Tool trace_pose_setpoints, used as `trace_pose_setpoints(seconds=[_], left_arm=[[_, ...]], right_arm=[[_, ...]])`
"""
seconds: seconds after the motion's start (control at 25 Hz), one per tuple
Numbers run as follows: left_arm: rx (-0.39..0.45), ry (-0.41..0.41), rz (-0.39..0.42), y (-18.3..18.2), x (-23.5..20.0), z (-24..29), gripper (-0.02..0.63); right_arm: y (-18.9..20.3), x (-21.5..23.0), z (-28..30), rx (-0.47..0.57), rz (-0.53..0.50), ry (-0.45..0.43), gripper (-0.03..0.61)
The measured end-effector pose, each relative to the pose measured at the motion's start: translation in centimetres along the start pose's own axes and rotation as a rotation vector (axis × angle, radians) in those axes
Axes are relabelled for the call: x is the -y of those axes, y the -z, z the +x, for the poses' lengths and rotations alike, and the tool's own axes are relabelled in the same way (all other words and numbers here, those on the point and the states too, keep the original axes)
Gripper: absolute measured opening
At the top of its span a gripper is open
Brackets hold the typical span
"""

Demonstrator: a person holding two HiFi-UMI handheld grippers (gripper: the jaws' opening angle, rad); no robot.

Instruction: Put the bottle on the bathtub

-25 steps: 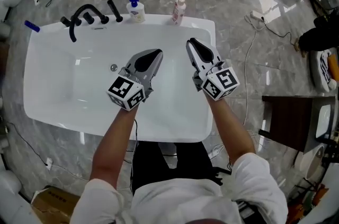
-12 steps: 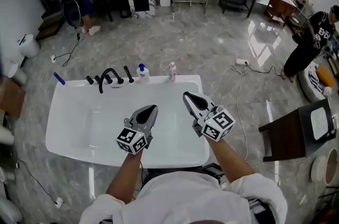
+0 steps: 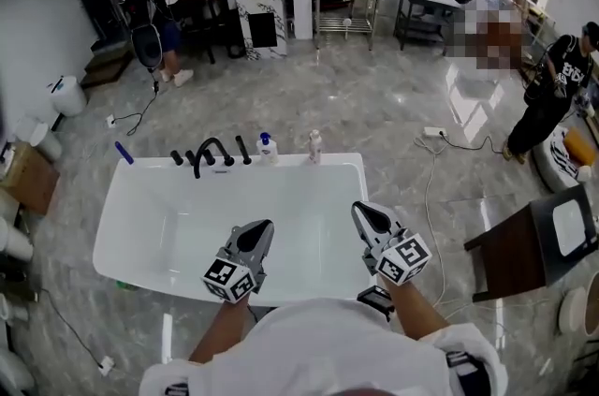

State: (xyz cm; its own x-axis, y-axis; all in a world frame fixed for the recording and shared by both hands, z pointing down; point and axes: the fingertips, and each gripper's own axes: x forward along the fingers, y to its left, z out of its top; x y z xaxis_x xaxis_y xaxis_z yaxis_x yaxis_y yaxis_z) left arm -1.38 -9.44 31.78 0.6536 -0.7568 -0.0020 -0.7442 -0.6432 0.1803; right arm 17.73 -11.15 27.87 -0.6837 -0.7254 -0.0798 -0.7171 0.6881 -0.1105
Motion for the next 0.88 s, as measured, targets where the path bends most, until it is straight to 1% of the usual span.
trace_pose_setpoints(seconds=[0.12,0.24,0.32,0.4,0.64,0.88], left_arm=[[-0.017,-0.006,-0.004,1.1,-0.2,-0.5,0.02],[-0.048,0.01,0.033,2.2,0.0,0.0,0.019],[-0.068,0.023,0.029,3.0,0.1,0.7,0.02],[-0.068,0.042,0.018,3.3,0.7,1.3,0.02],[-0.074,0.114,0.016,3.4,2.4,2.5,0.02],[-0.093,0.139,-0.006,4.0,2.6,2.7,0.02]], right_arm=[[2.2,0.3,-1.1,-0.048,-0.019,0.07,0.017],[3.5,0.3,-1.5,-0.071,-0.034,0.102,0.015],[3.8,-0.1,-1.5,-0.082,-0.052,0.092,0.015],[3.9,-0.2,-1.6,-0.08,-0.036,0.079,0.015],[4.1,0.1,-2.3,-0.066,0.011,0.083,0.014],[4.5,0.1,-2.2,-0.082,0.029,0.066,0.014]])
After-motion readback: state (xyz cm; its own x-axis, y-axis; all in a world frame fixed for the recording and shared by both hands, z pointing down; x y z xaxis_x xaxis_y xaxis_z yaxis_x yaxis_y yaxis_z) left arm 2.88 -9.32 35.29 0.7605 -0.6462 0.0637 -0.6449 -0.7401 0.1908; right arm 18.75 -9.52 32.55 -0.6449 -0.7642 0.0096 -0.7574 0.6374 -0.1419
